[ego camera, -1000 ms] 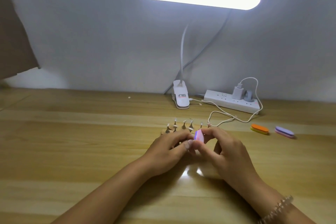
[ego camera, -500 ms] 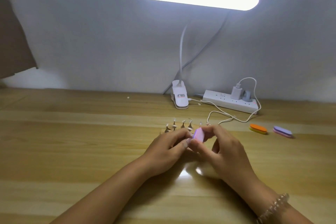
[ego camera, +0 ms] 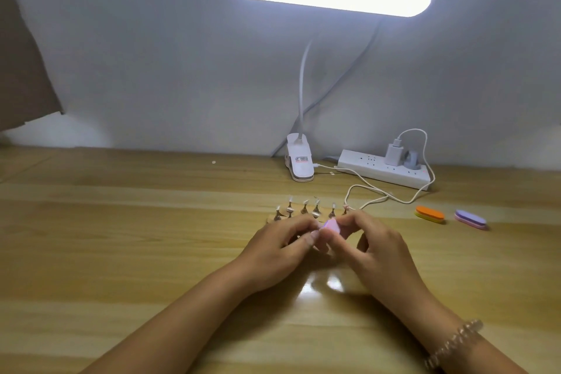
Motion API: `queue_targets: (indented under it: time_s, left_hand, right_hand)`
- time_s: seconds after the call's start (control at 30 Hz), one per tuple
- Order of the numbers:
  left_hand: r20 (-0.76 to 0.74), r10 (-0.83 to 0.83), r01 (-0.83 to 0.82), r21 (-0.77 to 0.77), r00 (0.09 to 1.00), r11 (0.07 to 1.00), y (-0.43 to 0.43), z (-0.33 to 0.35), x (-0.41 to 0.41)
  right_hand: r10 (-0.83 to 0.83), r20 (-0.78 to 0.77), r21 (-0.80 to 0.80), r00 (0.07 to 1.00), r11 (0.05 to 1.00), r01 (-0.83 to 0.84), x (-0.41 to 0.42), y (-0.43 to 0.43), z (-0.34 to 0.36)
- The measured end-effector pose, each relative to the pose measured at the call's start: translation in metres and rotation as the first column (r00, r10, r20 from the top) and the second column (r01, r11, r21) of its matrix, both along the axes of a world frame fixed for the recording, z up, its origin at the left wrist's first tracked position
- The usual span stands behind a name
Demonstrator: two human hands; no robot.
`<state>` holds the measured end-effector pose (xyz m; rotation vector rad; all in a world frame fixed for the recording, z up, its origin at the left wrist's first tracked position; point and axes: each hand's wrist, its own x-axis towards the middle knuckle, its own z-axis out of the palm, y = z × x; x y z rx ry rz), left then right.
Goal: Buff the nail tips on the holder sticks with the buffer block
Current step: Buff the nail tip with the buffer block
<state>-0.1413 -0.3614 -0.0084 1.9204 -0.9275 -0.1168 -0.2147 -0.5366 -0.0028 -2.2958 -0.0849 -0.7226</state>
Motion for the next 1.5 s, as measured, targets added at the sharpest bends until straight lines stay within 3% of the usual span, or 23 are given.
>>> queue_targets:
  time_s: [0.13, 0.47, 0.6, 0.73, 0.9, 1.03, 1.2, 1.33, 1.43, 1.5]
  left_hand:
    - [-0.029, 0.021, -0.022, -0.036, 0.999, 0.999, -0.002, 0.000, -0.001]
    - [0.003, 0.060, -0.060, -0.080, 0.998, 0.995, 0.000, 0.001, -0.001]
    - [0.062, 0.033, -0.032, -0.013, 0.998, 0.999, 0.000, 0.003, -0.004]
    - [0.111, 0.031, -0.036, 0.038, 0.993, 0.999, -0.001, 0.002, -0.003]
    - [0.040, 0.034, -0.032, -0.048, 0.999, 0.998, -0.001, 0.001, -0.002]
    - [-0.071, 0.054, -0.062, -0.124, 0.996, 0.990, -0.002, -0.004, 0.001]
    - [-0.047, -0.014, 0.007, -0.136, 0.999, 0.991, -0.002, -0.002, -0.001]
    - [-0.018, -0.010, 0.008, -0.091, 1.000, 0.996, -0.001, -0.003, 0.000]
    - [-0.042, -0.018, 0.013, -0.117, 0.999, 0.993, -0.001, -0.003, -0.001]
    - [-0.041, -0.010, 0.005, -0.119, 0.999, 0.993, -0.001, -0.002, -0.001]
  right_hand:
    - [-0.082, 0.039, 0.210, 0.996, 0.975, 0.072, 0.002, -0.008, 0.000]
    - [0.070, 0.068, -0.188, 0.995, 0.981, -0.057, -0.006, 0.007, 0.000]
    - [-0.009, 0.090, -0.129, 0.996, 0.991, 0.020, -0.004, 0.003, 0.003]
    - [0.064, 0.095, -0.211, 0.993, 0.976, -0.042, -0.008, 0.009, 0.001]
    - [-0.007, 0.039, -0.019, 0.999, 1.000, 0.008, 0.000, 0.002, 0.002]
    - [-0.034, 0.091, 0.103, 0.995, 0.994, 0.024, -0.004, 0.000, 0.006]
    - [0.094, 0.038, -0.129, 0.995, 0.988, -0.089, -0.008, 0.012, 0.005]
    - [0.007, 0.000, -0.064, 1.000, 0.998, -0.007, -0.003, 0.002, 0.005]
    - [0.046, 0.029, -0.140, 0.999, 0.989, -0.041, -0.007, 0.005, 0.003]
    - [0.051, 0.039, -0.070, 0.998, 0.996, -0.048, -0.006, 0.005, 0.004]
